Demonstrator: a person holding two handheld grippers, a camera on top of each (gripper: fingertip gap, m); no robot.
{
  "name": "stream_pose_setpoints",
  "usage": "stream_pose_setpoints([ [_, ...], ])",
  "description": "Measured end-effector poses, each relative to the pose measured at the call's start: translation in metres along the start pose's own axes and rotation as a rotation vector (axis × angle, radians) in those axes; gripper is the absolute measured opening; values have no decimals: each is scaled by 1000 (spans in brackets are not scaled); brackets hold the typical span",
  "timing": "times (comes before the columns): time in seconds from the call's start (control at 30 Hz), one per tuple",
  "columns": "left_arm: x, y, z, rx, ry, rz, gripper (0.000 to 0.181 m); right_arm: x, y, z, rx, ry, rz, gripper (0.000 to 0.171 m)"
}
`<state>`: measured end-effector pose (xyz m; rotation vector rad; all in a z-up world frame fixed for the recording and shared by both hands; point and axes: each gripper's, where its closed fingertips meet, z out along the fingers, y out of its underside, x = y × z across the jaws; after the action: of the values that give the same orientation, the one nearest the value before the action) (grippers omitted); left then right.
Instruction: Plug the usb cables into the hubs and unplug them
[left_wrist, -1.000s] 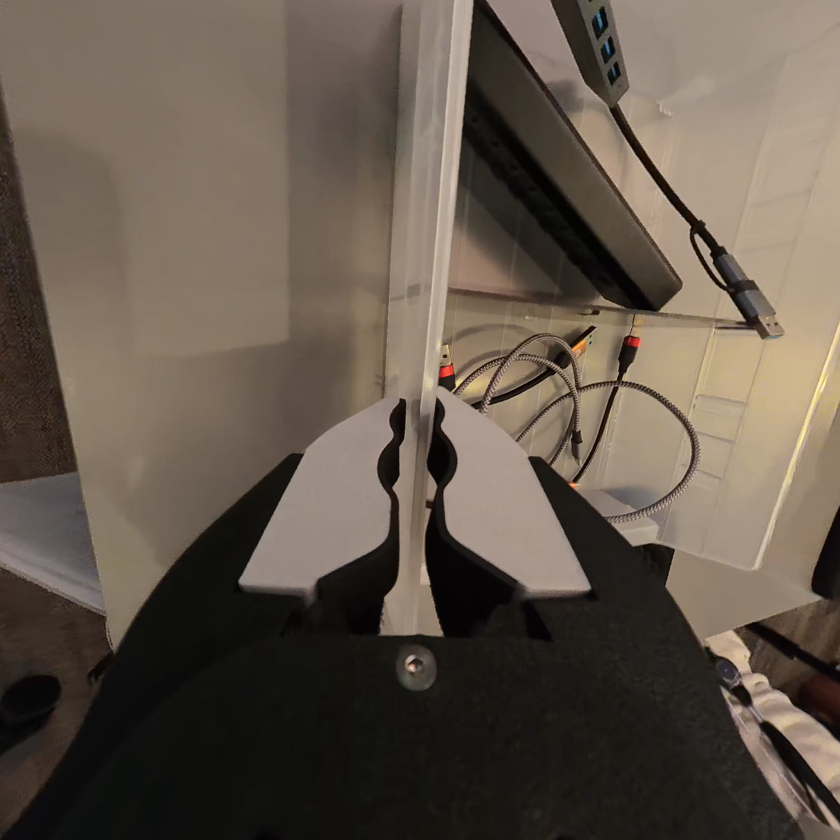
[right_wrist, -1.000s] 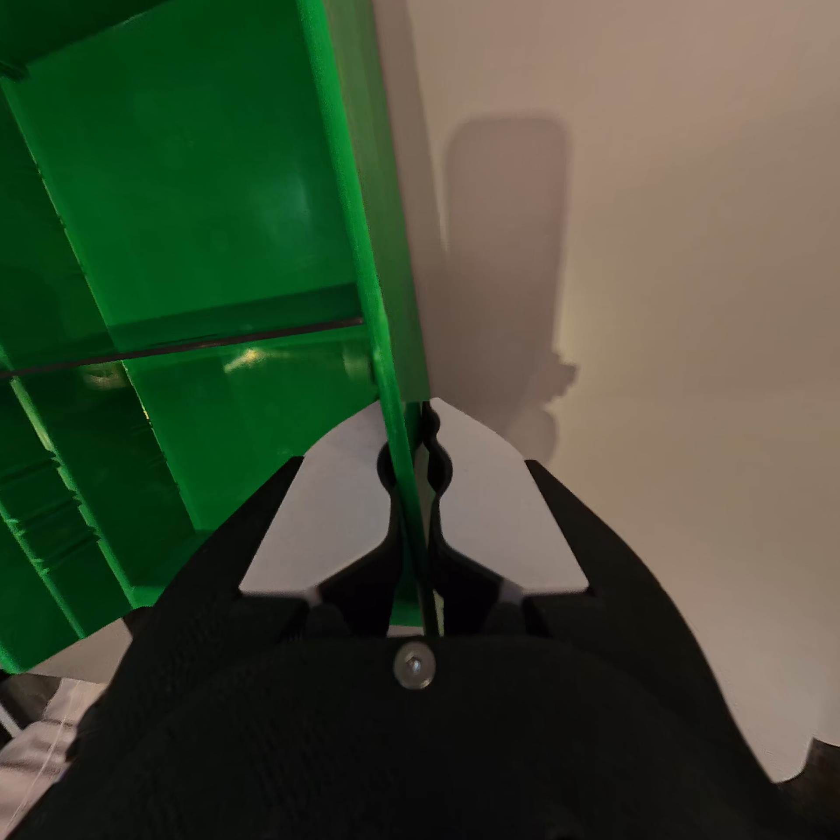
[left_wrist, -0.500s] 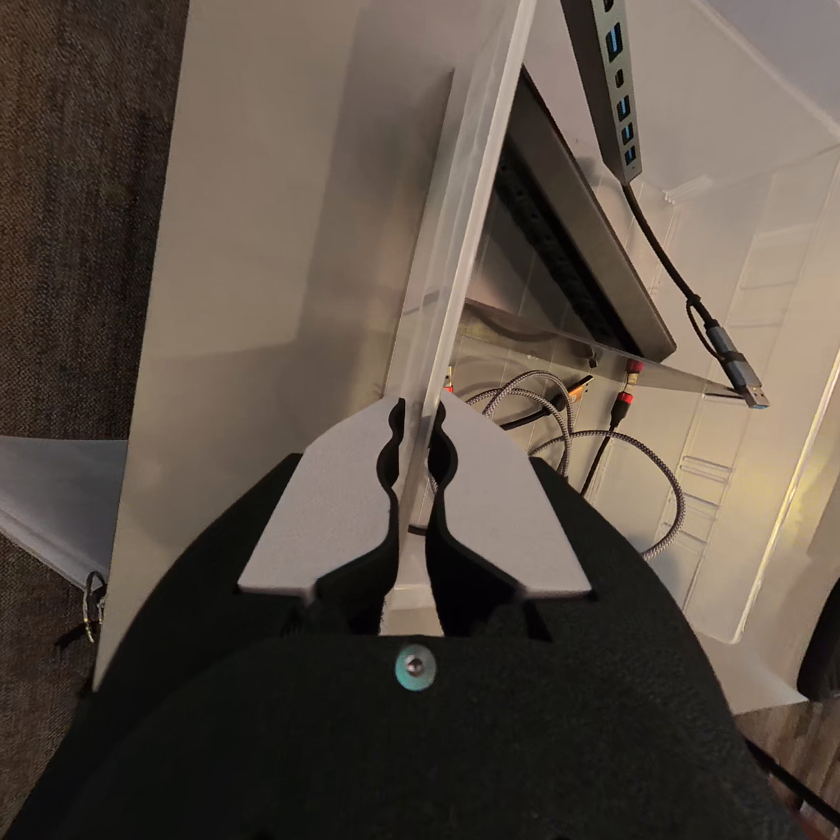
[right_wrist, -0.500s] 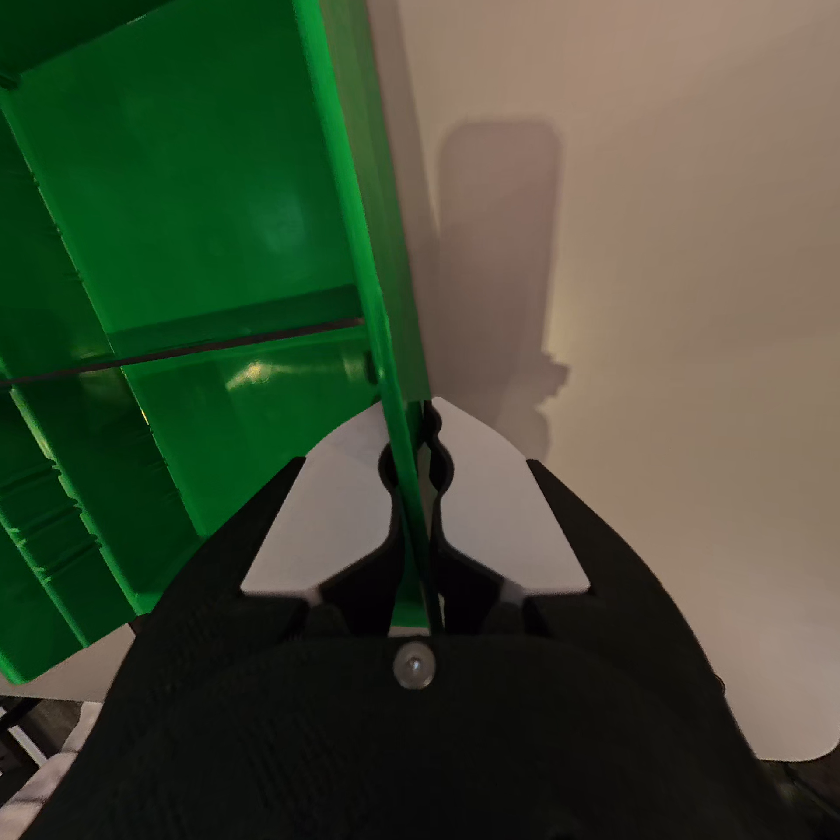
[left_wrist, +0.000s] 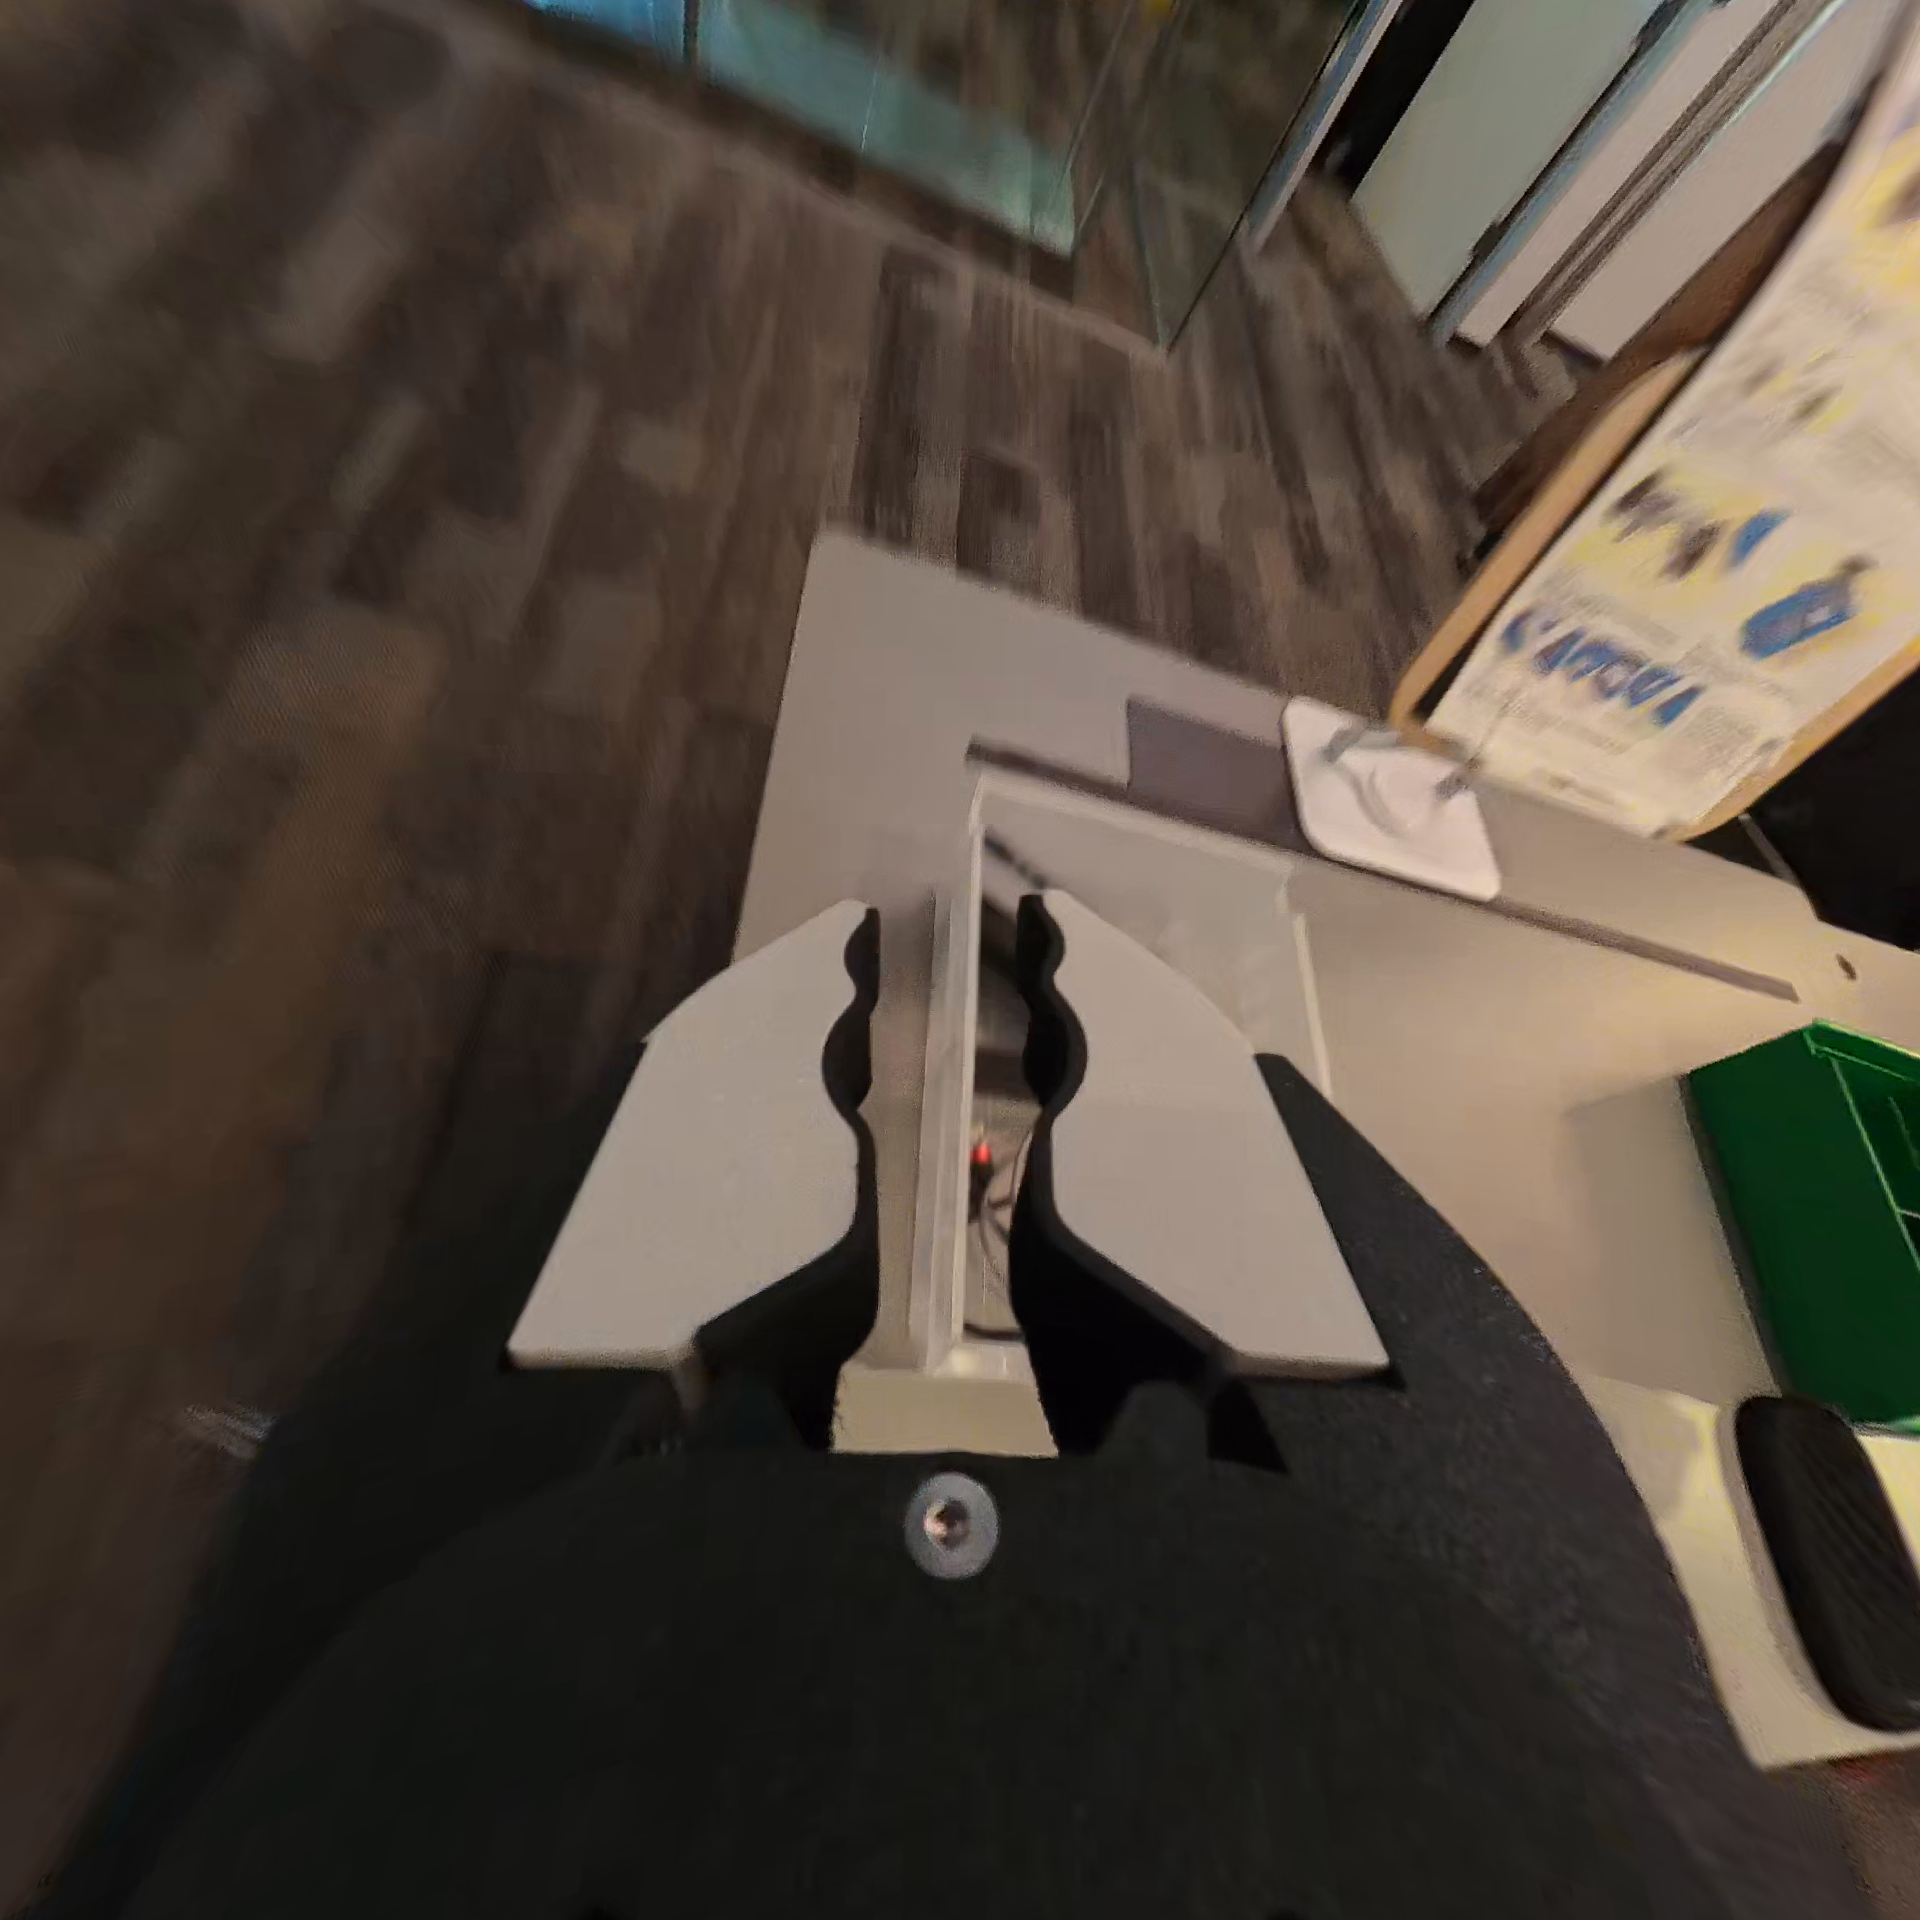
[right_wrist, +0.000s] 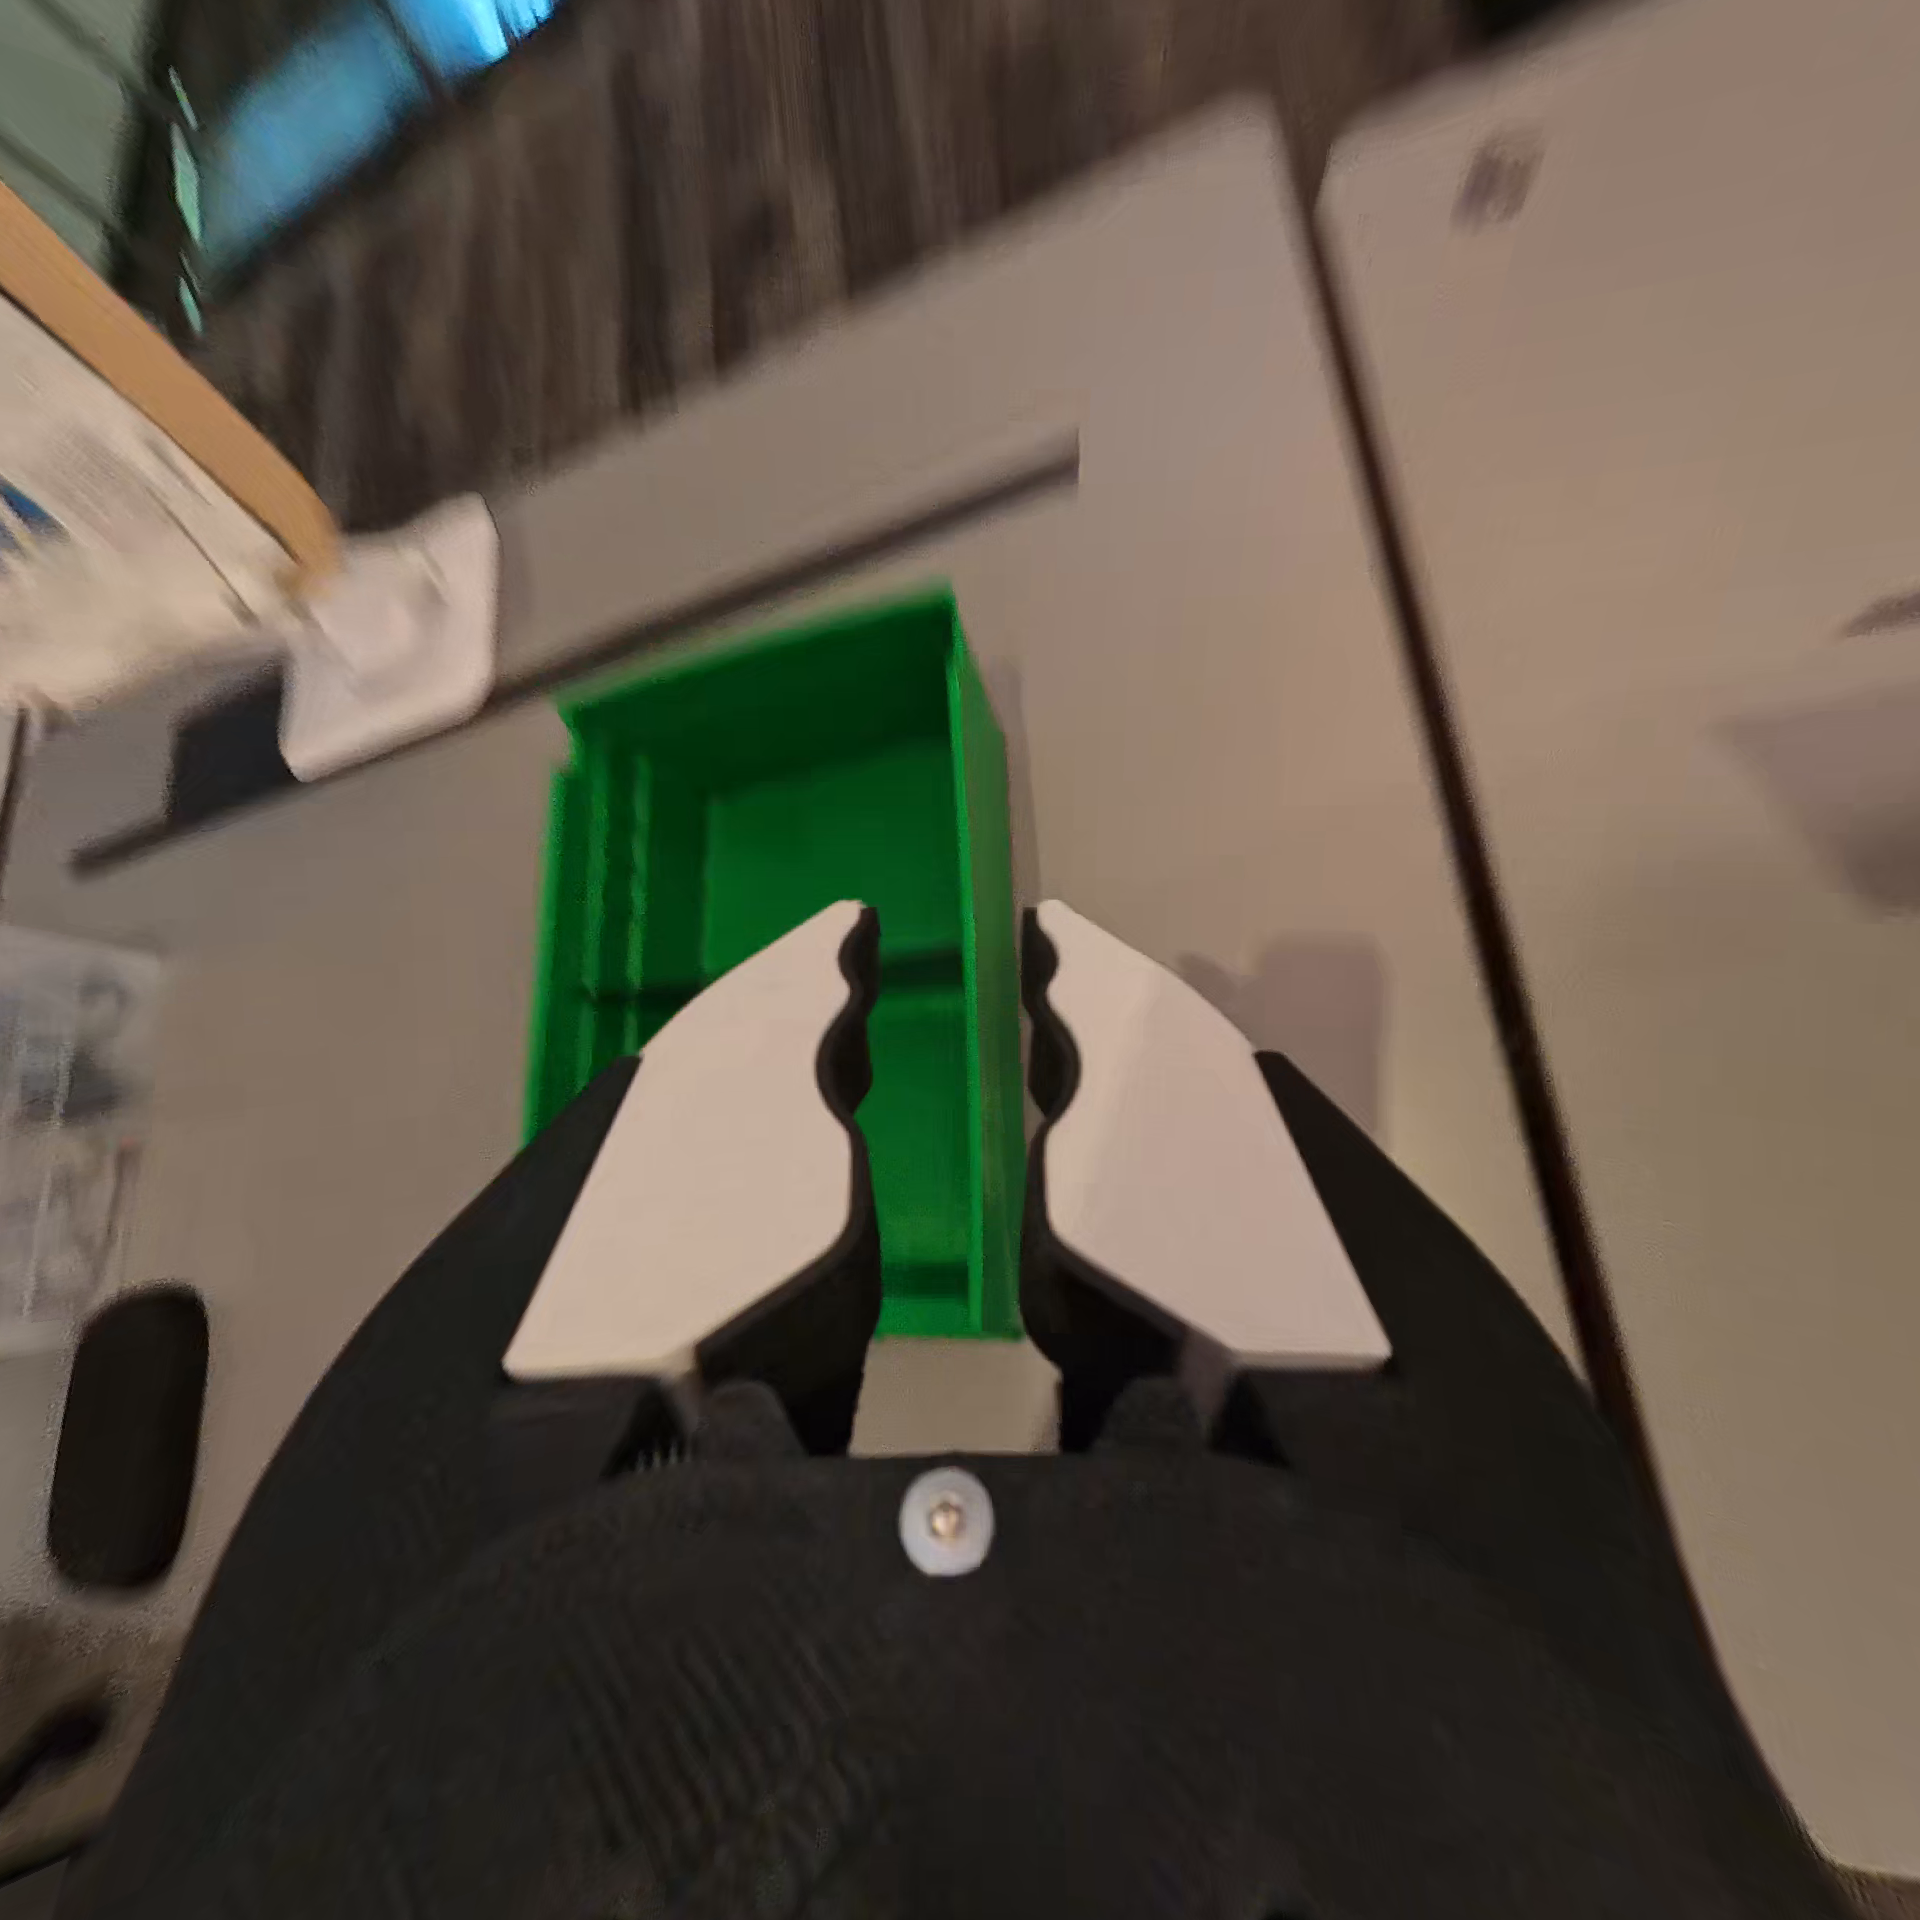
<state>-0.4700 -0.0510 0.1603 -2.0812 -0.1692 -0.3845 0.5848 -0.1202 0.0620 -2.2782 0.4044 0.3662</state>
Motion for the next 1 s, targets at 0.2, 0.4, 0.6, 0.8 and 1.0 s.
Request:
stream_pose_setpoints([
  [0.2,188,-154,-127,349,183,250,55,-126,-153,-186,580,129,-235,54],
  [0.4,361,-177,-143,342,167,478,105,-307,-183,-263,721,101,-477,87],
  [0.6,477,-148,-99,399,124,628,113,-423,-164,-244,766,76,-626,99],
  [0.8,527,-100,-23,355,133,637,122,-457,-139,-163,718,150,-678,116],
  [1.0,515,-30,76,268,78,647,139,-448,-103,-57,668,207,-650,129],
])
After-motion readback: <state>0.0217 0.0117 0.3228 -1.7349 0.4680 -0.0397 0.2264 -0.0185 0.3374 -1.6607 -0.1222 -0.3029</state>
